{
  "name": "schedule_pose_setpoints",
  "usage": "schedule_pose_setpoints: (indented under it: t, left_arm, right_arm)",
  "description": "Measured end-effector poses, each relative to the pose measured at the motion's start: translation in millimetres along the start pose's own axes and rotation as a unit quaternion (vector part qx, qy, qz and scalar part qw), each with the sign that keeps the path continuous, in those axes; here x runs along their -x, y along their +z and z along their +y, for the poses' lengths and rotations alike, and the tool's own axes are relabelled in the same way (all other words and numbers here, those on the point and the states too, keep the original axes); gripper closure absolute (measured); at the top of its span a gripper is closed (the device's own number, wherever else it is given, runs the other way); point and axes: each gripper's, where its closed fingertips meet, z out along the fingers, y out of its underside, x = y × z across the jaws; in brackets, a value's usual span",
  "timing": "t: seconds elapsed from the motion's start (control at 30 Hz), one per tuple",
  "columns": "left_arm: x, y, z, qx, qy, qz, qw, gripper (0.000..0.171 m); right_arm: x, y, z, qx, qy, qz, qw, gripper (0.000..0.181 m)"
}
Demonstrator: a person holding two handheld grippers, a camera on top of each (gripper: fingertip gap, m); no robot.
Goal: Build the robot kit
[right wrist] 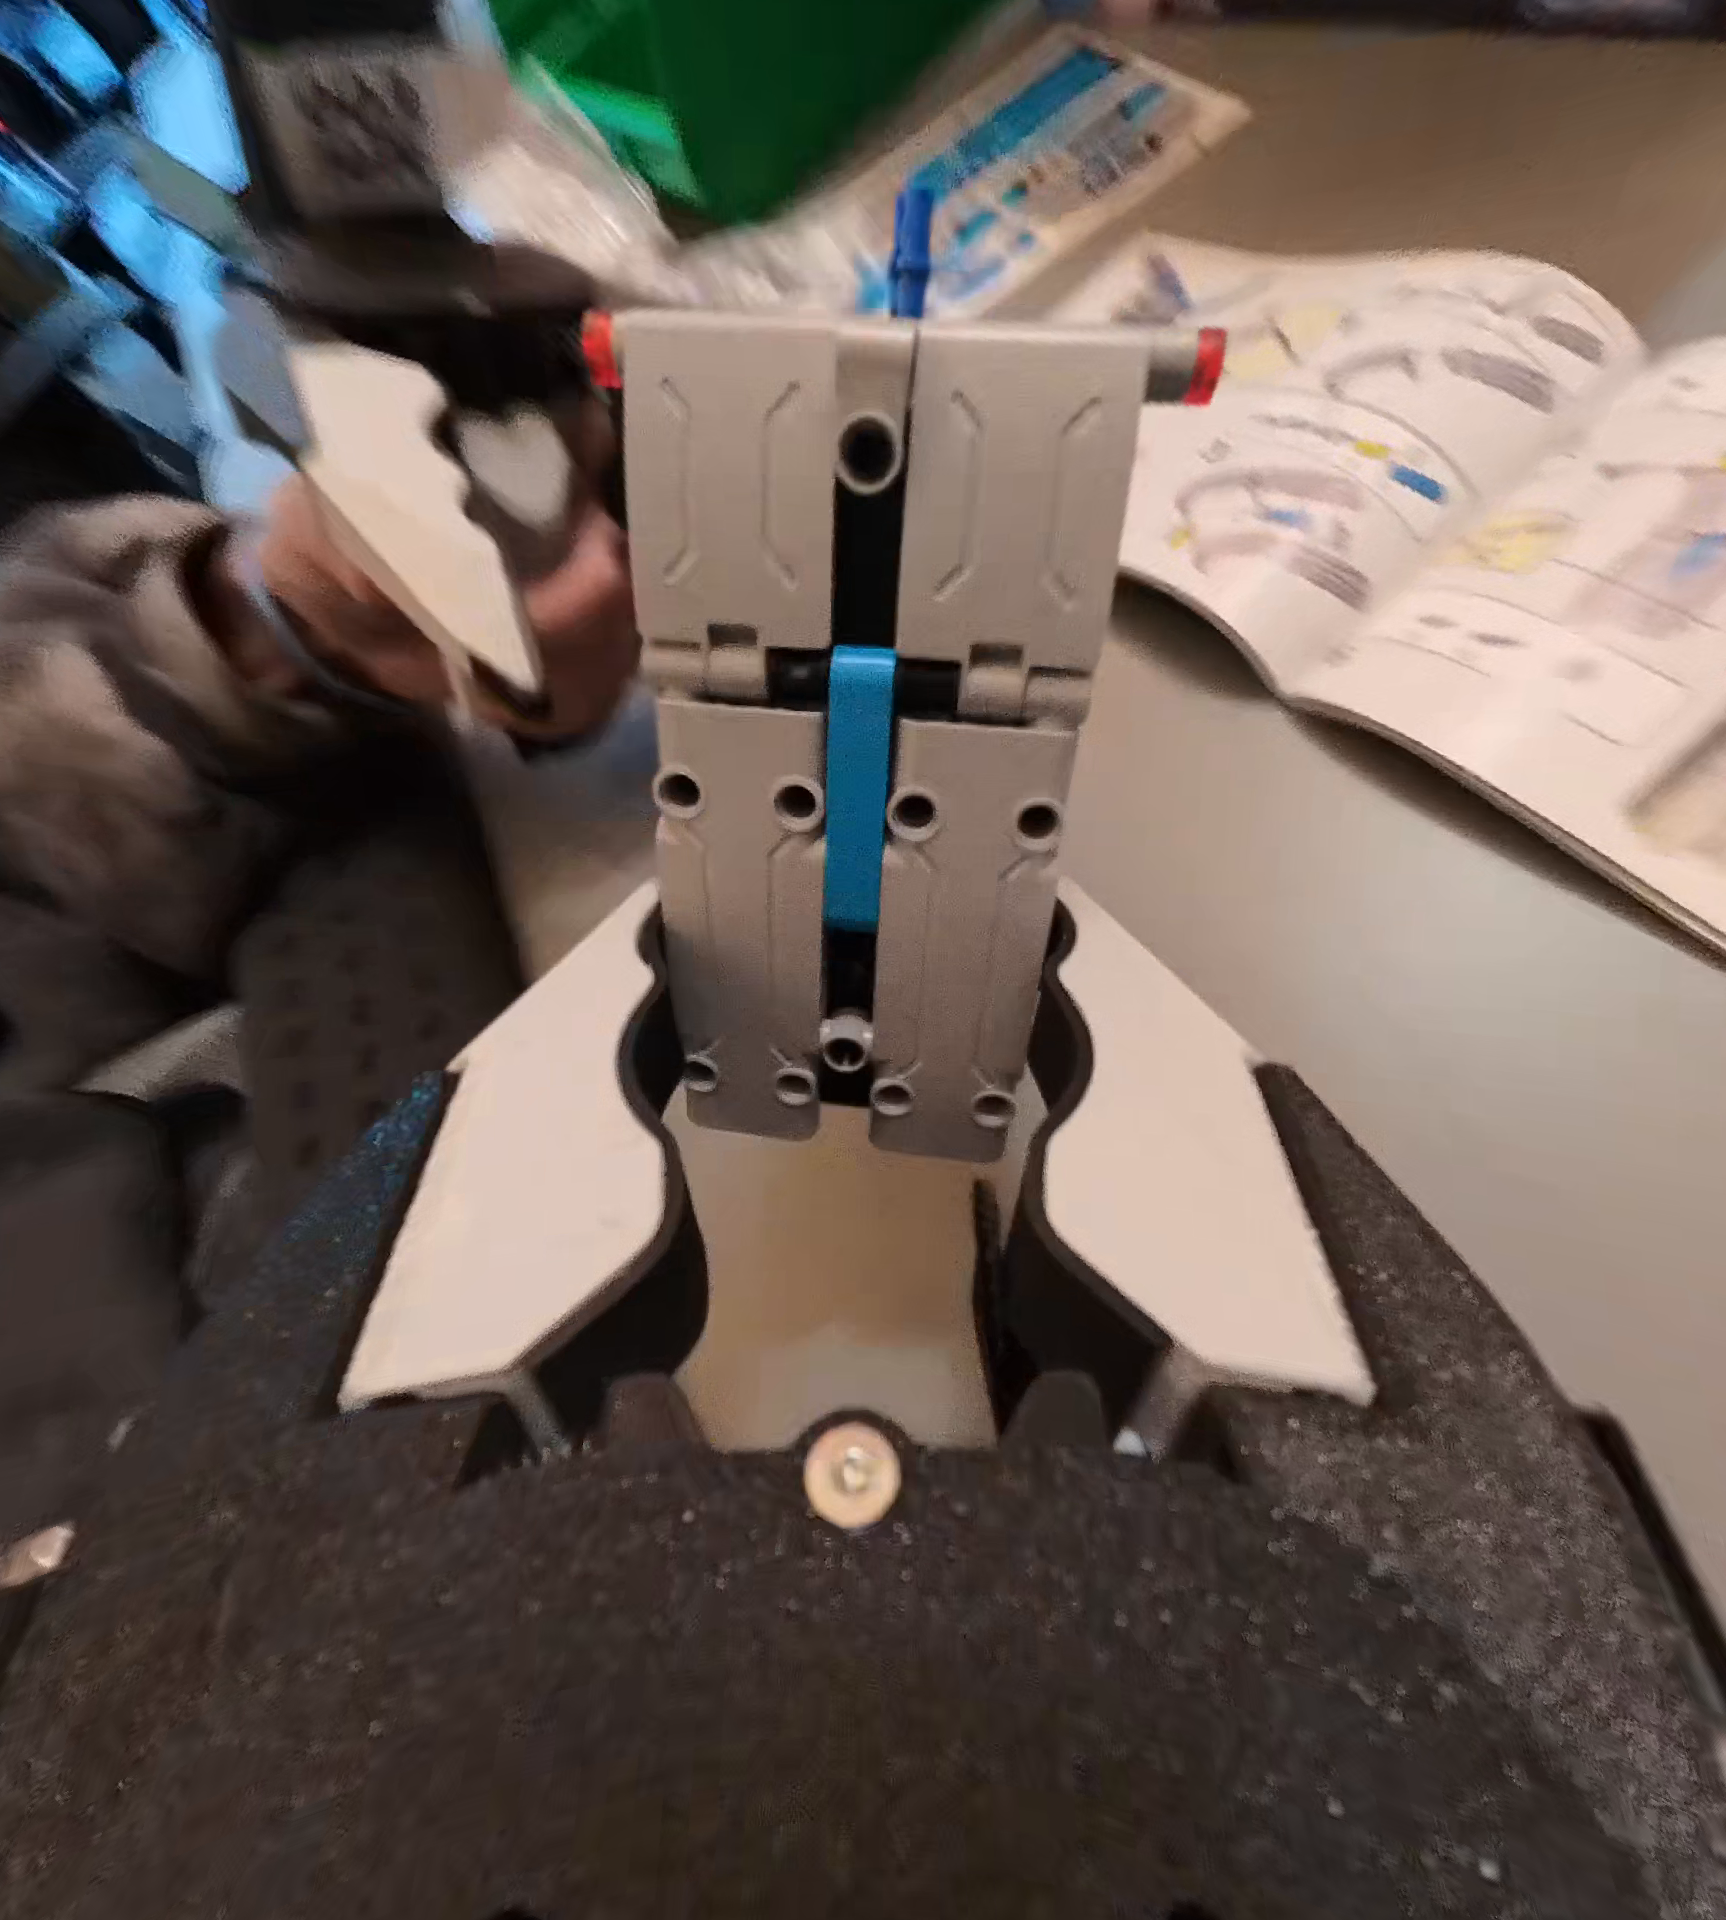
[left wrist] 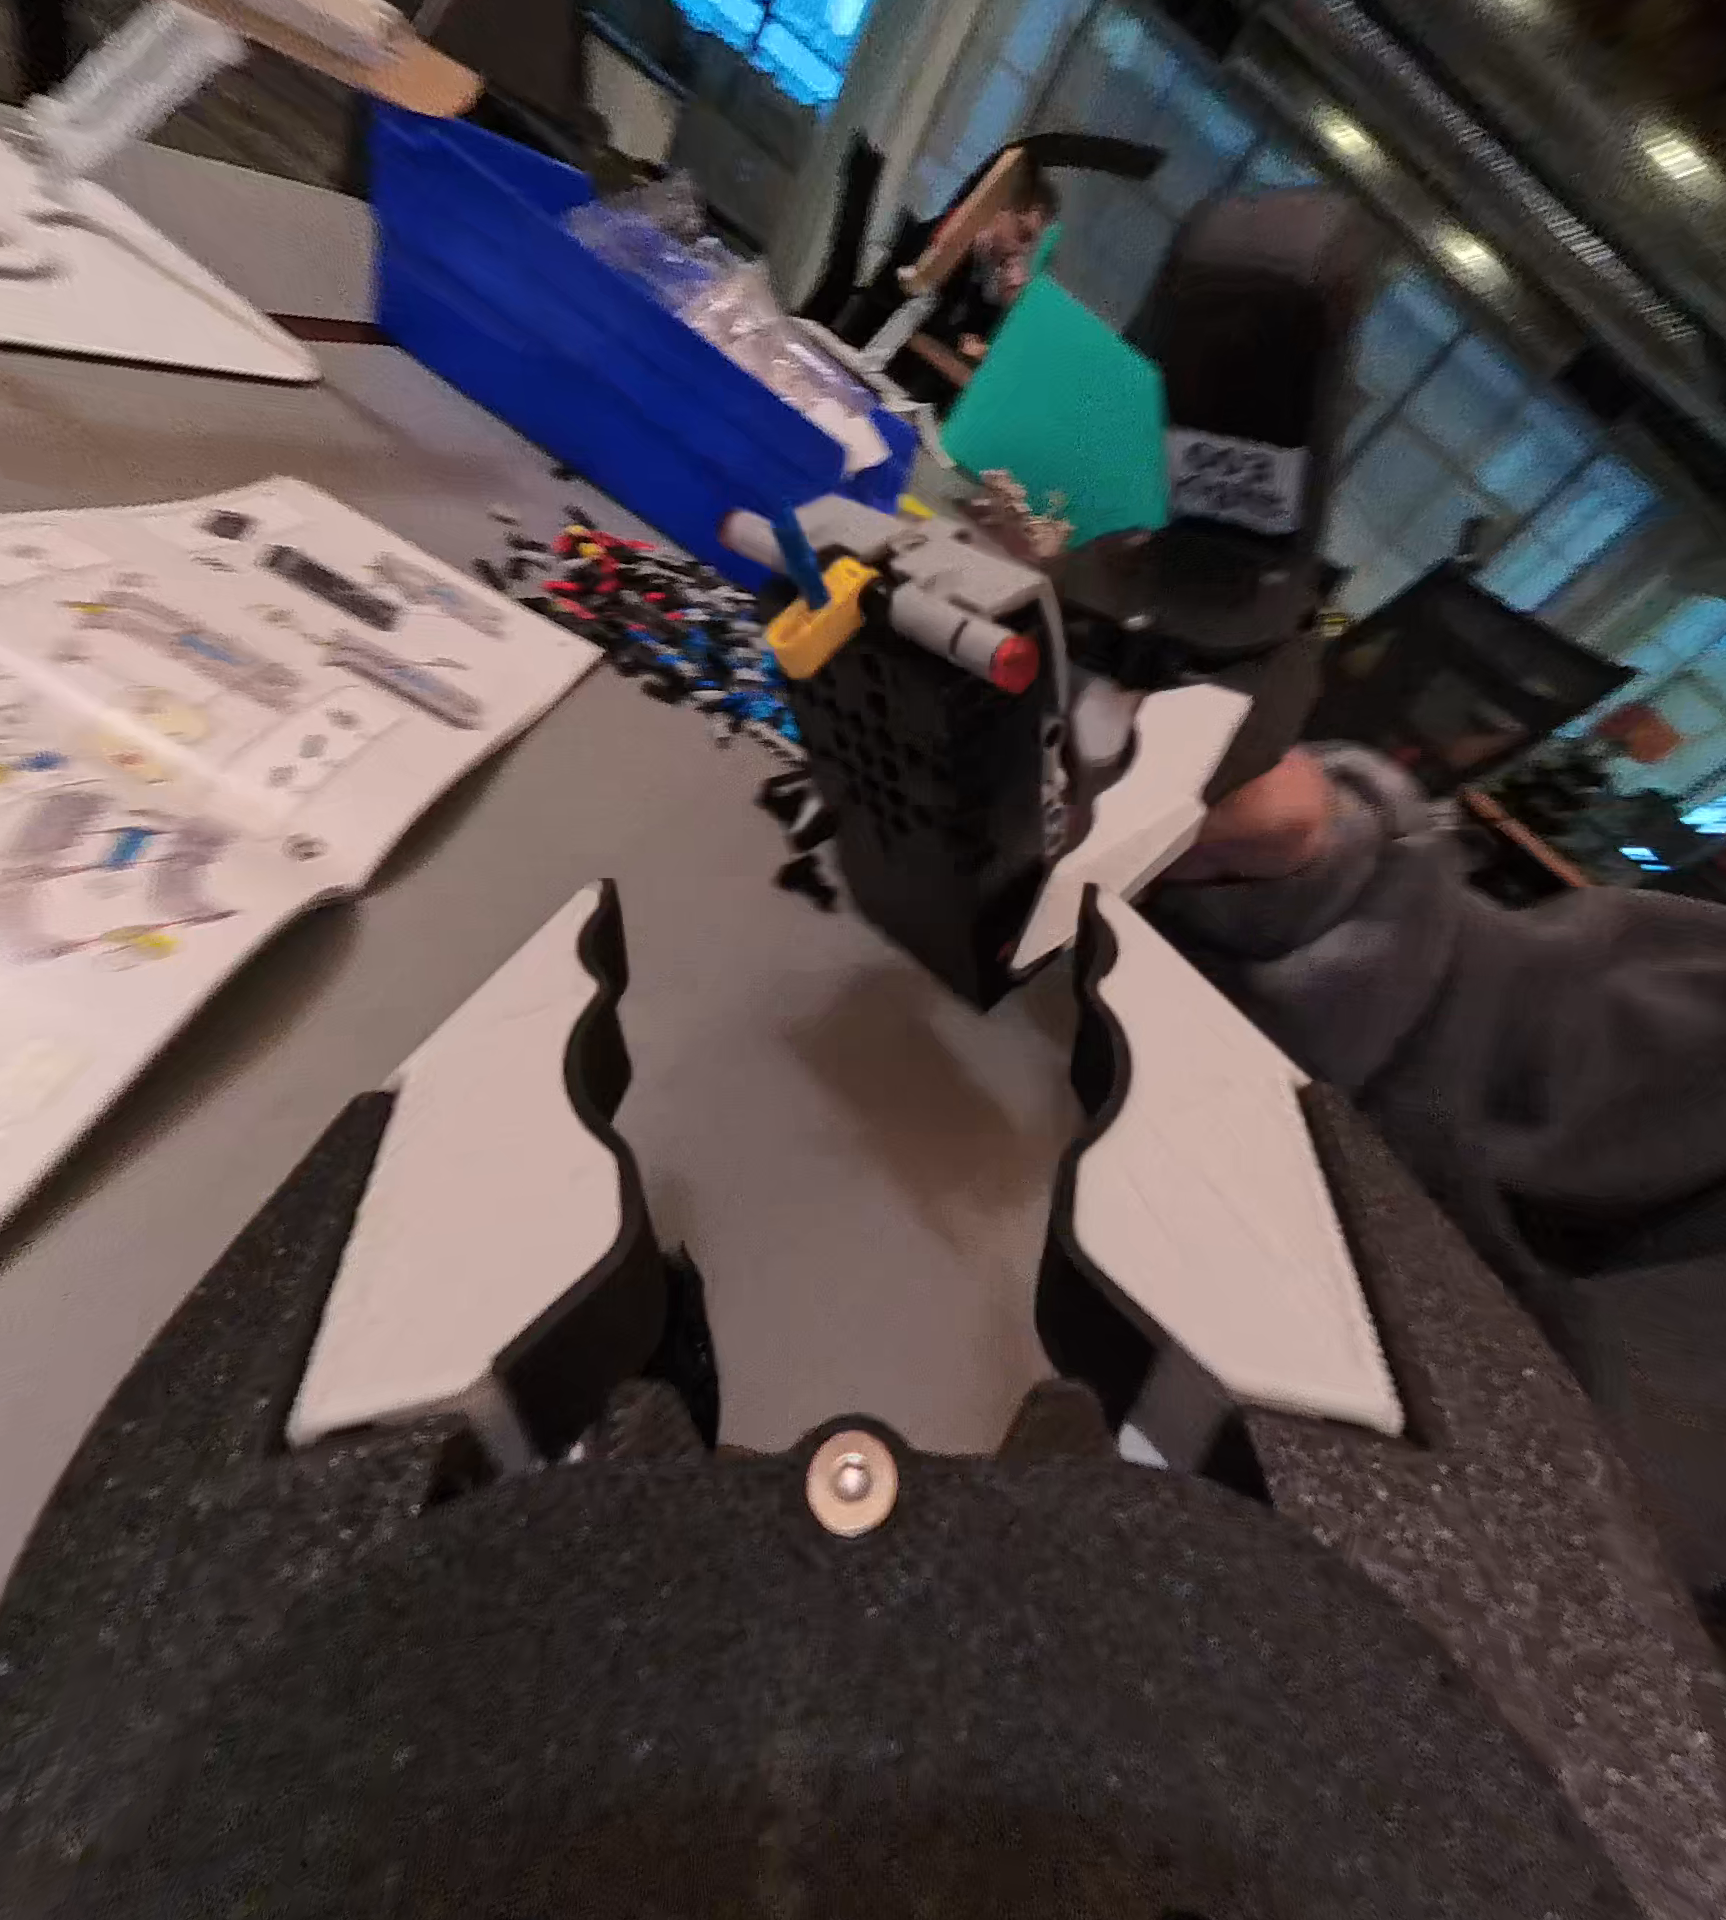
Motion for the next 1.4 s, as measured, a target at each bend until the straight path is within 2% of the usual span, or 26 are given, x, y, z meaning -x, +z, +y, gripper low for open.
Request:
schedule_pose_setpoints:
  t: [0.07,0.17,0.27,0.33,0.4,0.47,0.5,0.57,0.67,0.87,1.03,1.13,1.2,1.27,1.33,1.4]
  left_arm:
    - [12.3,-11.1,-6.3,-0.019,0.008,-0.035,0.999,0.083]
    - [20.4,-26.1,-28.5,-0.086,-0.020,-0.043,0.995,0.085]
    - [28.7,-34.6,-36.7,-0.116,-0.033,-0.060,0.991,0.088]
    - [31.7,-35.2,-35.2,-0.114,-0.034,-0.070,0.990,0.090]
    - [23.0,-30.1,-29.9,-0.096,-0.025,-0.051,0.994,0.099]
    - [-6.0,-14.7,-6.1,-0.016,0.004,0.020,1.000,0.111]
    - [-16.8,-6.8,11.6,0.037,0.040,0.035,0.998,0.111]
    - [-20.7,5.1,40.5,0.107,0.129,0.009,0.986,0.109]
    - [-20.6,14.4,67.7,0.170,0.142,0.009,0.975,0.117]
    - [-11.0,16.6,72.6,0.182,0.183,-0.028,0.966,0.132]
    - [-13.5,18.6,76.9,0.189,0.203,-0.033,0.960,0.130]
    - [-15.2,18.6,76.6,0.192,0.198,-0.030,0.961,0.128]
    - [-22.1,21.6,63.5,0.173,0.190,-0.014,0.966,0.121]
    - [-16.9,29.3,19.9,0.118,0.177,-0.028,0.977,0.126]
    - [14.8,39.7,-19.5,0.116,0.177,-0.103,0.972,0.122]
    - [53.0,55.3,-36.6,0.156,0.217,-0.173,0.948,0.120]
  right_arm:
    - [-9.1,-7.5,15.7,0.068,-0.024,0.042,0.997,0.116]
    - [8.5,-13.1,48.0,0.182,-0.088,0.021,0.979,0.115]
    - [17.5,-9.6,67.3,0.240,-0.119,0.019,0.963,0.116]
    - [13.5,-4.2,74.2,0.262,-0.133,0.031,0.955,0.115]
    - [7.4,-0.8,80.6,0.289,-0.133,0.040,0.947,0.115]
    - [4.1,2.9,83.9,0.308,-0.138,0.039,0.940,0.115]
    - [2.8,5.8,84.6,0.313,-0.143,0.037,0.938,0.115]
    - [-0.1,12.0,85.0,0.319,-0.151,0.034,0.935,0.115]
    - [-3.0,18.5,84.7,0.316,-0.153,0.026,0.936,0.115]
    - [-3.3,18.2,84.5,0.283,-0.160,0.010,0.946,0.115]
    - [-3.2,12.5,84.1,0.222,-0.141,-0.021,0.965,0.112]
    - [-12.2,-9.5,71.6,0.200,-0.122,-0.025,0.972,0.104]
    - [-32.7,-36.3,39.2,0.168,-0.107,0.012,0.980,0.107]
    - [-73.5,-64.9,-5.4,0.139,-0.065,0.090,0.984,0.107]
    - [-120.1,-80.7,-35.0,0.146,0.026,0.156,0.977,0.101]
    - [-162.1,-75.8,-40.6,0.155,0.129,0.190,0.961,0.096]
